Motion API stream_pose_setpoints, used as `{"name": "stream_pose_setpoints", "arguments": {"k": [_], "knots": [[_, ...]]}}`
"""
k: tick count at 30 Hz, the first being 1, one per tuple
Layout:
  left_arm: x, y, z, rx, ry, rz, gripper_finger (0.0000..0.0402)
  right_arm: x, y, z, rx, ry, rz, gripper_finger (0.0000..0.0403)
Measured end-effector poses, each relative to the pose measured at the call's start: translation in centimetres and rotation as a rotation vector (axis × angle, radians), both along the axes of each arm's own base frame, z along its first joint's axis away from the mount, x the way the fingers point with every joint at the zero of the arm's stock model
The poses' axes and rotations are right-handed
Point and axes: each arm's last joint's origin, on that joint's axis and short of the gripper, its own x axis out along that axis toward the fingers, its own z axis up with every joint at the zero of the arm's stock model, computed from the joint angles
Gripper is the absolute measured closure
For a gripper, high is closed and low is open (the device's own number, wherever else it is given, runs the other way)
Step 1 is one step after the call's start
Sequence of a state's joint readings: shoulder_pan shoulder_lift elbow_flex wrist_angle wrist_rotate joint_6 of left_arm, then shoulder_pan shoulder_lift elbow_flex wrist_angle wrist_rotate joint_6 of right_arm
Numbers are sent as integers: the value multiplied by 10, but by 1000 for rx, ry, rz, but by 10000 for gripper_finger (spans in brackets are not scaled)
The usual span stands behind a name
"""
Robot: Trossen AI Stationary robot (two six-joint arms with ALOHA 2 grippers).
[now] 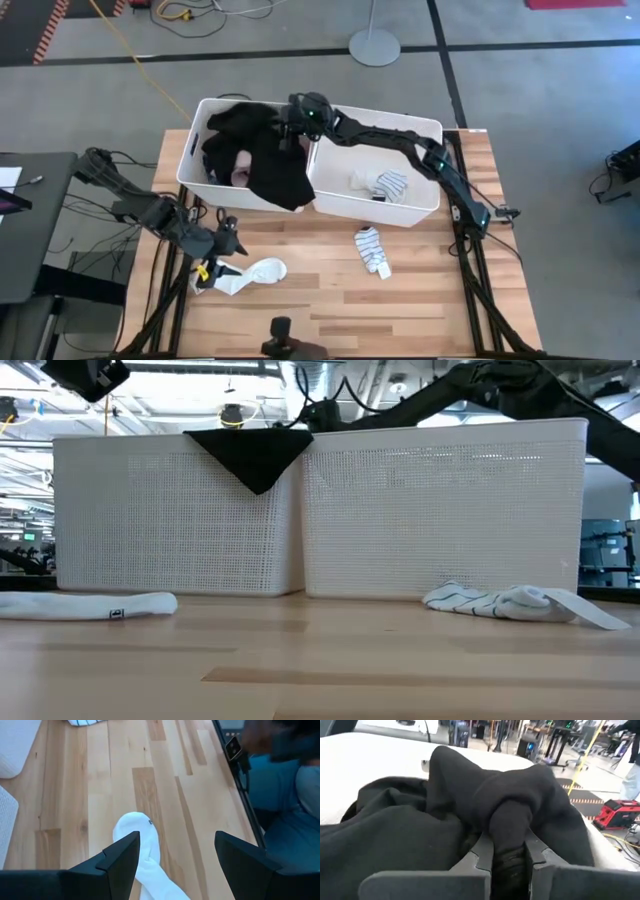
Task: Sort clothes
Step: Put the black shirt into the left white laundry bin, then put the white sock into the left white laundry bin
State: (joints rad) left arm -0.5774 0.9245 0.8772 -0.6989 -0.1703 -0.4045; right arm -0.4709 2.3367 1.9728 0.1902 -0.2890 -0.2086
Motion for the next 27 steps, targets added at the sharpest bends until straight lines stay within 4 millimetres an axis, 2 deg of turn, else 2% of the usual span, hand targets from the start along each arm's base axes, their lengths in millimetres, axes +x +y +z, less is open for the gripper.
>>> {"name": "stream_pose_setpoints", "arguments": {"k": [3,5,12,16,20,27], "knots": [[5,-3,-5,19,27,-1,150,2,10,7,-29,27,24,336],[9,-6,-9,33,48,-1,150,2,18,18,-52,22,41,308],[19,-13,-31,82,207,26,150,-19,41,76,-82,14,71,152],[26,-18,-46,107,307,31,150,-38,55,111,-80,20,80,88],[35,-25,-60,135,369,30,150,-62,76,151,-104,-2,104,62],[52,-39,-92,194,464,46,150,-108,118,207,-135,-20,153,67]]}}
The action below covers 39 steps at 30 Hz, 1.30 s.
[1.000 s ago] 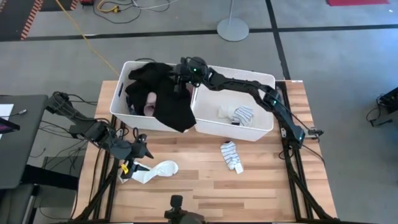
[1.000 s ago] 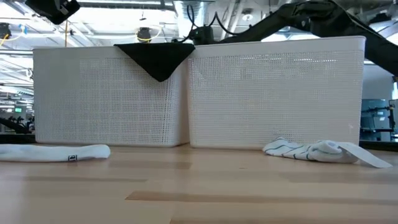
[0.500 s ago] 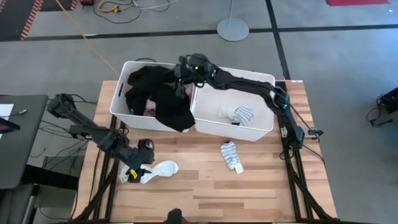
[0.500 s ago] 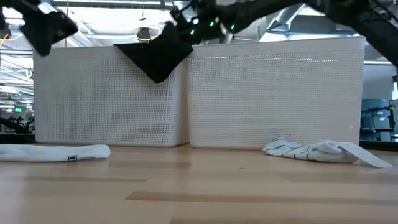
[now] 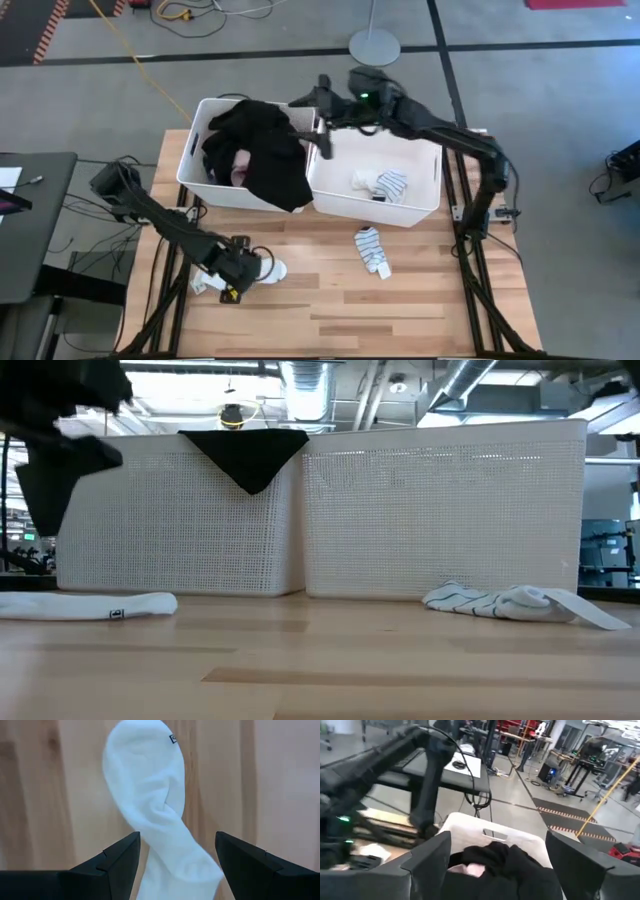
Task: Sort clothes
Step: Put the white sock into the left white laundry bin
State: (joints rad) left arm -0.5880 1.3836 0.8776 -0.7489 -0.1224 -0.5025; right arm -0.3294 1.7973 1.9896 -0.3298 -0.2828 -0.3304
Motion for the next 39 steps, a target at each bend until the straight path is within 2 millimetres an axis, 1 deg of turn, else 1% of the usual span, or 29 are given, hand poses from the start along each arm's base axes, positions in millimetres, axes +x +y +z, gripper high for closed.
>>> {"name": "stream_pose_setpoints", "arguments": {"k": [2,5,9,11,13,15,16,18,20,21,23,26,31,35,39], "knots": [[7,-4,-11,13,19,6,150,-15,12,13,-19,14,0,72],[14,-9,-31,61,66,12,150,-37,30,23,-50,77,-26,77],[21,-10,-56,153,117,43,150,-62,51,30,-52,178,-56,79],[26,-9,-62,165,128,49,150,-74,62,31,-47,239,-60,79],[28,-10,-66,174,128,13,156,-84,72,31,-32,294,-73,79],[31,-11,-67,165,116,-37,182,-91,81,28,-12,359,-76,79],[32,-11,-67,157,115,-51,204,-95,86,25,-2,395,-77,79],[37,-9,-65,137,120,-70,263,-101,97,20,16,474,-83,79],[42,-8,-61,116,116,-97,342,-110,107,17,28,546,-96,79],[45,-7,-60,109,107,-111,370,-114,112,15,35,581,-101,79],[51,-4,-57,111,81,-127,386,-122,123,13,56,629,-99,79],[63,0,-47,132,34,-157,395,-132,141,11,84,681,-94,79],[89,10,-14,175,-81,-222,397,-151,165,11,104,725,-134,79],[102,19,26,246,-212,-264,399,-163,181,8,137,767,-190,79],[106,31,70,338,-348,-282,399,-173,198,0,145,780,-213,79]]}}
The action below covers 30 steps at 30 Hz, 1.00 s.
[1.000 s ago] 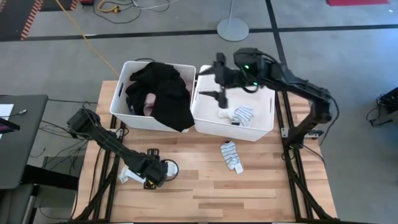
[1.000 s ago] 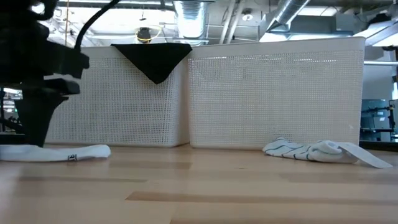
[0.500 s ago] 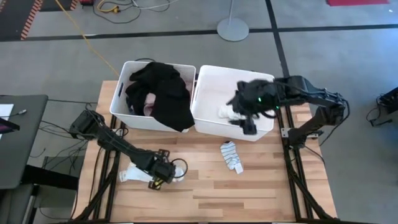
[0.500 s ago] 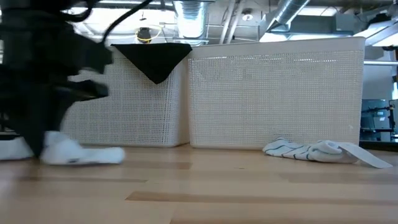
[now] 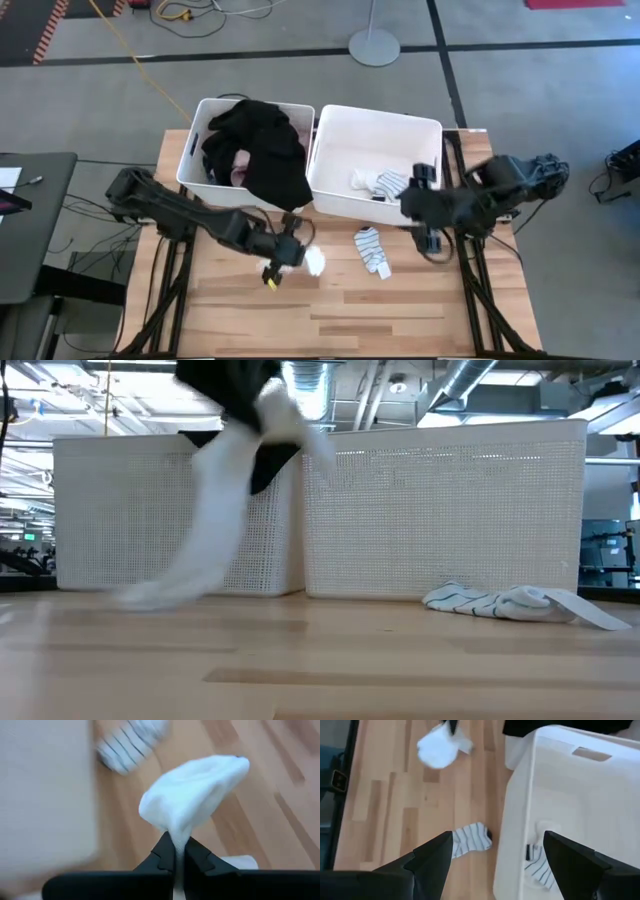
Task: Sort clothes
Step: Put the white sock into the left white laundry bin
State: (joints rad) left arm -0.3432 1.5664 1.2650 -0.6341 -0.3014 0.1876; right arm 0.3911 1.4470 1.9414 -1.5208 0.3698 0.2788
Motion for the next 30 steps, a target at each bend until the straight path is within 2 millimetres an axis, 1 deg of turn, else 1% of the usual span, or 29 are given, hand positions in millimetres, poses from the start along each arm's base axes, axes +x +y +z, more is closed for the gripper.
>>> {"name": "stream_pose_setpoints", "arguments": {"k": [6,10,14,17,19,22,25,30], "knots": [[-4,18,73,93,-235,-25,400,-4,23,-20,-37,-62,0,79],[-7,30,116,133,-387,-46,401,3,34,-37,-24,-137,31,79],[-8,41,148,168,-496,-54,401,18,40,-54,-24,-237,80,79],[-7,46,167,161,-585,-96,401,32,39,-65,-59,-308,94,79],[-7,50,178,152,-648,-113,401,41,34,-71,-88,-353,90,79],[-9,54,193,159,-726,-95,401,54,25,-75,-104,-433,66,79],[-9,59,200,164,-786,-70,401,65,17,-76,-139,-524,42,79],[-5,66,204,176,-835,-21,401,75,8,-71,-236,-671,5,79]]}}
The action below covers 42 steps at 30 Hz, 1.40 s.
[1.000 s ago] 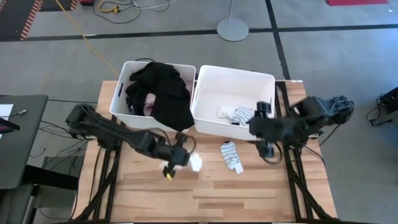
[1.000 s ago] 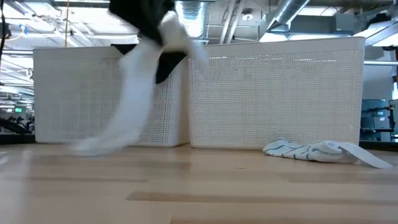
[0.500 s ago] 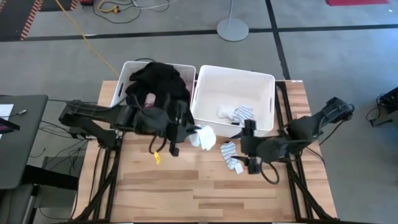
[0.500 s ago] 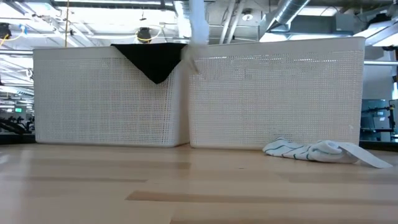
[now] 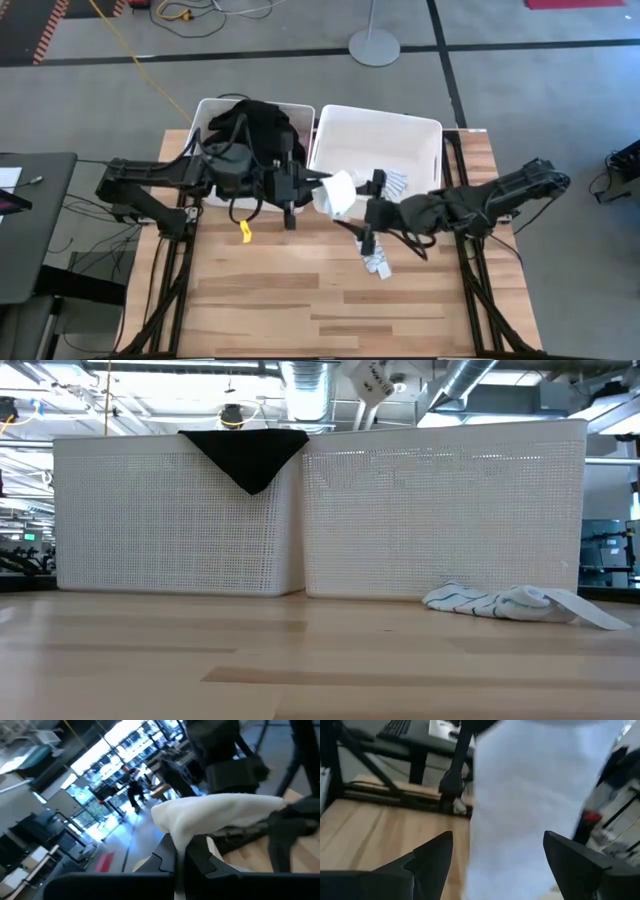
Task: Sort clothes
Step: Put the white sock into the left white laundry bin
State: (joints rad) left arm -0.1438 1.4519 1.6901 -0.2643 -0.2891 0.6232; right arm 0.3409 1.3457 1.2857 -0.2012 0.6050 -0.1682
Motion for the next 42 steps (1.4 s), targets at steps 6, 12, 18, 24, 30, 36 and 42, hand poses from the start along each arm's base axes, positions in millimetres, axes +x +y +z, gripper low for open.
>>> {"name": "stream_pose_setpoints", "arguments": {"k": [6,12,18,24,30,36,42], "knots": [[6,5,0,-5,-30,-1,401,17,-6,-1,-61,-67,-19,79],[11,4,-3,-3,-20,-2,401,36,-17,-7,-100,-109,-107,85],[11,5,-5,-16,-5,-1,401,38,-19,-6,-212,-99,-270,156],[11,5,-8,12,30,25,401,36,-19,-6,-357,-23,-303,370],[11,23,-14,-9,86,125,378,26,-33,4,-399,1,-378,398],[-2,48,-14,-64,133,213,304,-6,-67,25,-335,-3,-485,401],[-12,60,-15,-149,175,178,212,-35,-108,33,-262,23,-576,402]]}}
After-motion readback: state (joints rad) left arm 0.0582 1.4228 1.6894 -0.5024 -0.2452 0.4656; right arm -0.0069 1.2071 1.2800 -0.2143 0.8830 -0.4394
